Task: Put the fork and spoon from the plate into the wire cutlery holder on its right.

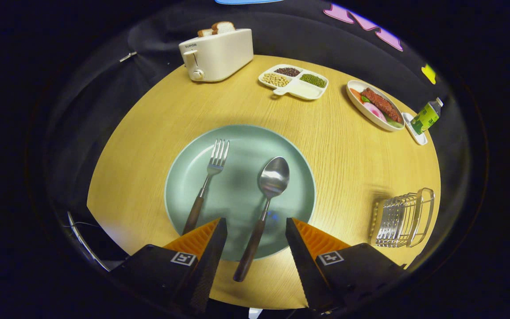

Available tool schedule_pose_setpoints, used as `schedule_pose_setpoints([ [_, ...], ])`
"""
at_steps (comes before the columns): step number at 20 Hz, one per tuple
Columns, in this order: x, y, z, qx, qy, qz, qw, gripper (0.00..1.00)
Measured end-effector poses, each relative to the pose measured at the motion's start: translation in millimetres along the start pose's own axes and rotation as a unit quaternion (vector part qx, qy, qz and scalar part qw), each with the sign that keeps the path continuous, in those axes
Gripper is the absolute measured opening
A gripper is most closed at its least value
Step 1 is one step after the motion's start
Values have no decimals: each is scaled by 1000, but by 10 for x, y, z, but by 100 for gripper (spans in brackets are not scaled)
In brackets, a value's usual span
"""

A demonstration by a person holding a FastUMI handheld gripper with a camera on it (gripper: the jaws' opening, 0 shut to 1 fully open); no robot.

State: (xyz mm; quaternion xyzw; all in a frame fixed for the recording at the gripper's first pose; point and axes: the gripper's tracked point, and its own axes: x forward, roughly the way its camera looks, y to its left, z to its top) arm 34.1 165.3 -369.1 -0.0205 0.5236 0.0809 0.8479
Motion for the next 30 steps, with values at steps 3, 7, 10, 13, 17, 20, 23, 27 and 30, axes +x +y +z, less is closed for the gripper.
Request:
schedule_pose_setpoints([
  [3, 110, 17, -75, 13, 29, 4, 999, 81],
  [7, 193, 28, -171, 35, 66, 6, 997, 51],
  [10, 201, -22, -139, 32, 64, -3, 997, 29],
  [13, 232, -44, -147, 25, 70, -1, 997, 19],
  [17, 207, -43, -122, 21, 77, 32, 996, 10],
  [20, 95, -108, -73, 32, 68, 43, 996, 7],
  [23, -131, -160, 54, 41, 52, 59, 996, 7],
  [27, -562, -351, 196, 40, 32, 82, 995, 7],
  [30, -892, -639, 205, 40, 30, 98, 994, 7],
])
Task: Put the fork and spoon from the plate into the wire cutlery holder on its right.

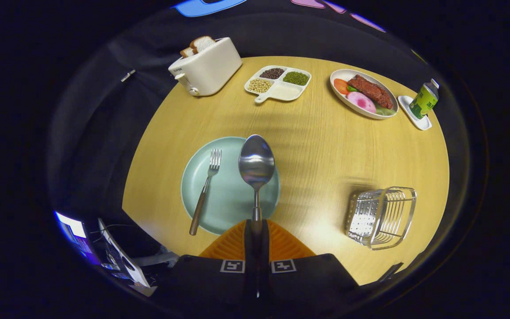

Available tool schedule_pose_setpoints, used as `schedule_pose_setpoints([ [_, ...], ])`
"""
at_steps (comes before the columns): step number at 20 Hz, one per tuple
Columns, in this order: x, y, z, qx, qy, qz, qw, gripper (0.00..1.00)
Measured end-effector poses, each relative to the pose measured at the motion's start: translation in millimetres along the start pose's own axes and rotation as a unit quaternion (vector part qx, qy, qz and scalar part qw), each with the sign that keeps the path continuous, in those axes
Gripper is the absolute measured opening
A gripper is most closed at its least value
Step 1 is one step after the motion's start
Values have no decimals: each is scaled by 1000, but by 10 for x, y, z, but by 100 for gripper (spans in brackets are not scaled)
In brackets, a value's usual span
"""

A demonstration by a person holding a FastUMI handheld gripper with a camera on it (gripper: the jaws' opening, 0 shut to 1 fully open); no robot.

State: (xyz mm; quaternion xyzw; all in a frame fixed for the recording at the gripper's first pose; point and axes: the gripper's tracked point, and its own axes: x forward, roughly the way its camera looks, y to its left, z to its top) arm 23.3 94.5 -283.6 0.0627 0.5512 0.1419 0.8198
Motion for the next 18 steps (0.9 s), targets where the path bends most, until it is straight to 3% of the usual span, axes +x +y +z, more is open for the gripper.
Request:
schedule_pose_setpoints([
  [9, -824, -1221, -279, -29, 52, -53, 997, 7],
  [12, -850, -1530, -433, -41, 96, -75, 992, 7],
  [18, -670, -1698, -661, -47, 178, -69, 980, 7],
])
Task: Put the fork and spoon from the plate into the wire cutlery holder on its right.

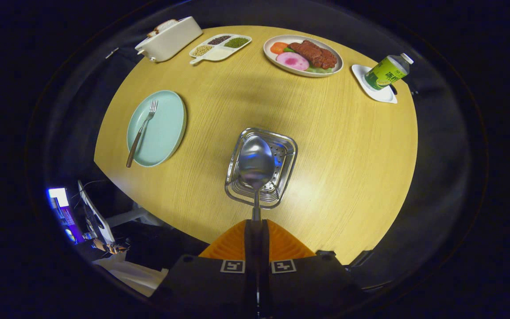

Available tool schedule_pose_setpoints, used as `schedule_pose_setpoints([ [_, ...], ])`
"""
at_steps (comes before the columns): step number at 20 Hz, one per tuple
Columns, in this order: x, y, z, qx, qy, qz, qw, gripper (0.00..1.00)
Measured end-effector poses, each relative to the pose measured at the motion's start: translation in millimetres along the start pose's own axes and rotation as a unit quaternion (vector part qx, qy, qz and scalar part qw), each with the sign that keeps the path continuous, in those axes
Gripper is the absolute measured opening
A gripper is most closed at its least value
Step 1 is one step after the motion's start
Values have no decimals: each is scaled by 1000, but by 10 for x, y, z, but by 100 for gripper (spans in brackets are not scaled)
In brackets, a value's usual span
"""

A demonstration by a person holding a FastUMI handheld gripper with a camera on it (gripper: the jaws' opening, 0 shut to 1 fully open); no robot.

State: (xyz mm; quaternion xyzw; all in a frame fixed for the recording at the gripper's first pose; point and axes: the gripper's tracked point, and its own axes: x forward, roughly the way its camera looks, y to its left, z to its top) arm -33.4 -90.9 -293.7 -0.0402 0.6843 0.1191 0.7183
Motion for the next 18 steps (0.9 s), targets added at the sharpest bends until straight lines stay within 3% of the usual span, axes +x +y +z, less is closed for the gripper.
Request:
schedule_pose_setpoints([
  [8, 151, -47, 24, 3, 63, 1, 998, 7],
  [13, 113, -68, 225, 20, 37, 3, 999, 18],
  [14, 69, -89, 291, 23, 24, 3, 999, 38],
  [15, 12, -114, 347, 26, 9, 2, 1000, 48],
  [16, -34, -140, 384, 31, -4, 0, 1000, 77],
  [18, -177, -125, 486, 44, -37, 6, 998, 91],
])
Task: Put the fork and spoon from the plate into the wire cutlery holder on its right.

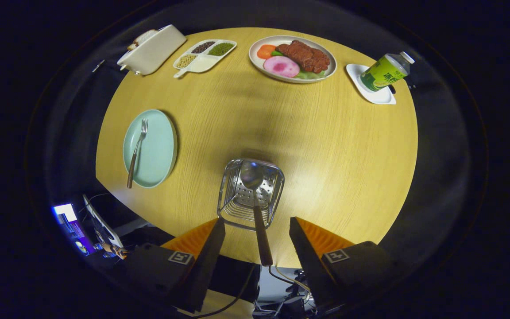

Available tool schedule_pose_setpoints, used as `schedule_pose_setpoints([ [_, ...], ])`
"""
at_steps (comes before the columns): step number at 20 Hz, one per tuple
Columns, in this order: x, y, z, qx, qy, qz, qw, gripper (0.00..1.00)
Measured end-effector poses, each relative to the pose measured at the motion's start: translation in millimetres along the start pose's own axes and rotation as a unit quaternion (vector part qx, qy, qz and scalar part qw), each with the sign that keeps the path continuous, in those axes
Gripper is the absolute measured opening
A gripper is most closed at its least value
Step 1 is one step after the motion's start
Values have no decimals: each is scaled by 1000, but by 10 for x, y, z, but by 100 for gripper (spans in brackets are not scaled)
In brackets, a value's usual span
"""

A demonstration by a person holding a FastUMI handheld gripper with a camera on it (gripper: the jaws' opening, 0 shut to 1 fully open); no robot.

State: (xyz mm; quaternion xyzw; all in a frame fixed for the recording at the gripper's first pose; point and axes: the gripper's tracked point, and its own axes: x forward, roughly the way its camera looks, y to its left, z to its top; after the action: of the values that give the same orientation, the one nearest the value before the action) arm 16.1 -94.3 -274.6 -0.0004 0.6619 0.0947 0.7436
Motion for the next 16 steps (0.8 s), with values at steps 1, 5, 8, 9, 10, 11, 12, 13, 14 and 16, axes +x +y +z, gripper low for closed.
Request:
schedule_pose_setpoints([
  [1, -76, 27, 52, 8, -20, 4, 1000, 99],
  [5, -448, 339, 230, 17, -112, 29, 993, 99],
  [8, -681, 728, 241, 12, -156, 62, 986, 100],
  [9, -727, 842, 240, 9, -167, 66, 984, 99],
  [10, -755, 972, 261, 4, -179, 73, 981, 99],
  [11, -790, 1116, 286, 2, -190, 81, 978, 99],
  [12, -816, 1279, 303, 1, -199, 91, 976, 99],
  [13, -834, 1432, 333, 2, -209, 99, 973, 99],
  [14, -818, 1575, 372, 4, -216, 108, 970, 99],
  [16, -765, 1836, 436, 11, -222, 120, 968, 99],
])
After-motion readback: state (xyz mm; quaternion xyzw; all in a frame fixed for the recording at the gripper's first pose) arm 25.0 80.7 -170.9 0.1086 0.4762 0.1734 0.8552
